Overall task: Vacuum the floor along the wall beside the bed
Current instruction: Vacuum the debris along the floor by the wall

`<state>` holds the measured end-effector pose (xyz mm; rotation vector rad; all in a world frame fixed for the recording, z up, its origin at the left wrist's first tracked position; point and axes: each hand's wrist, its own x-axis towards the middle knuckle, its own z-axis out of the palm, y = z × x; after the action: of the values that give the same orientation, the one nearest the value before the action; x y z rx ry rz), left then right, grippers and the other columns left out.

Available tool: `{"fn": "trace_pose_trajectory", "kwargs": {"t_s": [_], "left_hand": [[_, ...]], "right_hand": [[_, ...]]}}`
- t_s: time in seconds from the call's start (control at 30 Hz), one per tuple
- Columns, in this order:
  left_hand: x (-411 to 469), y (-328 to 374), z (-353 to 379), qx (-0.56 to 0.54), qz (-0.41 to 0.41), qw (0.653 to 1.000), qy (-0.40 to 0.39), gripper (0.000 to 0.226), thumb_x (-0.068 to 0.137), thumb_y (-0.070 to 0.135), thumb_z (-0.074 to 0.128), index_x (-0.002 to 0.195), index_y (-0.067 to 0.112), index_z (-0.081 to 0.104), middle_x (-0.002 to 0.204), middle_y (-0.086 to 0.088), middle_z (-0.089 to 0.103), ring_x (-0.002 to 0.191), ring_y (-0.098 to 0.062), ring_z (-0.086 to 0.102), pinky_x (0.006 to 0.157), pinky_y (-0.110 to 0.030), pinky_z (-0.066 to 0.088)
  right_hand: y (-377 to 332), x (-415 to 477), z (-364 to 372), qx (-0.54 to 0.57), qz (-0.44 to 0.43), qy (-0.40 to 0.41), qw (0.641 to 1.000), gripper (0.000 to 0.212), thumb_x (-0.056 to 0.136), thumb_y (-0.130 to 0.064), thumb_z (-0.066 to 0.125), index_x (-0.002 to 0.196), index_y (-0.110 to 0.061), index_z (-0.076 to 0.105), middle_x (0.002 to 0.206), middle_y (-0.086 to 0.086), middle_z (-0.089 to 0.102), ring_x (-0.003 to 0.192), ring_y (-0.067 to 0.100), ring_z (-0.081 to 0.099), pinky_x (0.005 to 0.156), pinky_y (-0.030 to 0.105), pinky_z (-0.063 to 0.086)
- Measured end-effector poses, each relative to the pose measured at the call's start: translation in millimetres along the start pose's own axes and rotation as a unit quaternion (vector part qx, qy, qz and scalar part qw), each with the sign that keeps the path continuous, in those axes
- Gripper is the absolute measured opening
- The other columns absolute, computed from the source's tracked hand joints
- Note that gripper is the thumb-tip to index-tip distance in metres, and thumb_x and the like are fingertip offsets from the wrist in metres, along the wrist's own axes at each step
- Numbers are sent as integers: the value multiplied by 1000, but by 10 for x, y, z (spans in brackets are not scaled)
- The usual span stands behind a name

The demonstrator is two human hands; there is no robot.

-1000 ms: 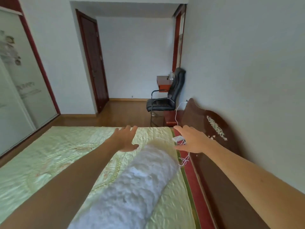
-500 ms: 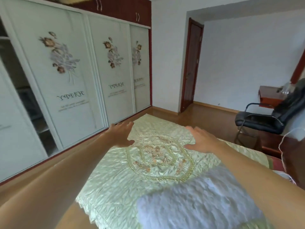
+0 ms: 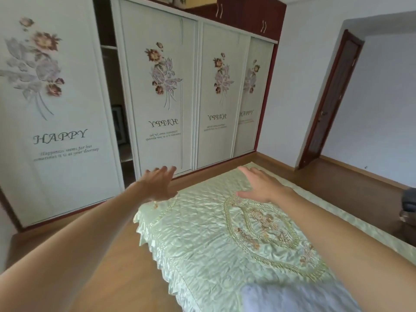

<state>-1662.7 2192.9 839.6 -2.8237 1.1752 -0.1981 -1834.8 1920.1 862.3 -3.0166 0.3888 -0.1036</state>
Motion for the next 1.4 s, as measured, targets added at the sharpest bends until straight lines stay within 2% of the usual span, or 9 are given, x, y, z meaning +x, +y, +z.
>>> {"fn": "trace_pose_trajectory", "kwargs": {"t_s": [0.2, 0.3, 0.57, 0.7, 0.97, 1.1, 1.23, 1.4], "left_hand": [[-414, -1019, 229, -1, -57, 998, -23, 79, 90, 55, 59, 148, 15, 24, 129, -10, 52, 110, -27, 57, 95, -46, 50], [-633, -1449, 298, 4, -97, 995, -28, 82, 89, 58, 60, 149, 16, 24, 129, -9, 53, 110, -27, 58, 94, -45, 51], [-1466, -2266, 465, -12, -204, 977, -56, 81, 91, 58, 57, 150, 16, 22, 137, -12, 50, 117, -31, 57, 97, -51, 49], [-1917, -2542, 507, -22, -273, 959, -75, 80, 91, 54, 57, 151, 16, 21, 143, -11, 47, 126, -31, 52, 99, -51, 46], [-2508, -2725, 532, -18, -374, 923, -91, 72, 89, 51, 61, 144, 14, 32, 134, -9, 52, 121, -31, 54, 97, -50, 44], [-2557, -2723, 671, -23, -409, 906, -103, 86, 87, 56, 59, 153, 17, 20, 143, -9, 47, 129, -31, 50, 104, -51, 41], [-2461, -2452, 1025, -37, -430, 891, -139, 83, 89, 53, 59, 153, 15, 21, 145, -10, 46, 130, -30, 49, 102, -46, 41], [-2450, -2032, 1684, -74, -441, 874, -191, 77, 89, 55, 58, 148, 15, 27, 139, -11, 49, 127, -32, 51, 102, -48, 44]], "right_hand": [[-978, 589, 266, 0, -52, -26, 998, 89, 85, -59, 64, 153, -34, 13, 156, 7, 29, 140, 29, 35, 102, 50, 43], [-1437, 810, 370, -2, -89, -37, 995, 88, 86, -58, 63, 154, -32, 14, 154, 7, 32, 139, 29, 37, 102, 48, 43], [-2575, 1259, 580, -21, -191, -63, 979, 86, 85, -58, 64, 152, -28, 17, 147, 10, 39, 134, 30, 41, 104, 49, 43], [-3116, 1383, 690, -36, -255, -60, 964, 86, 86, -59, 61, 153, -28, 17, 145, 10, 41, 132, 29, 43, 98, 46, 45], [-3816, 1598, 979, -15, -362, -82, 929, 85, 87, -59, 60, 153, -27, 18, 144, 10, 41, 131, 29, 44, 98, 43, 42], [-3939, 1759, 1212, -2, -392, -103, 914, 83, 87, -58, 61, 152, -26, 20, 146, 9, 40, 134, 30, 41, 102, 43, 40], [-3916, 1912, 1617, 21, -402, -154, 902, 87, 85, -58, 63, 153, -28, 19, 148, 10, 38, 137, 31, 38, 107, 47, 39], [-3860, 1896, 2331, -7, -418, -213, 883, 85, 83, -62, 63, 149, -30, 20, 137, 8, 43, 130, 30, 42, 99, 50, 44]]}}
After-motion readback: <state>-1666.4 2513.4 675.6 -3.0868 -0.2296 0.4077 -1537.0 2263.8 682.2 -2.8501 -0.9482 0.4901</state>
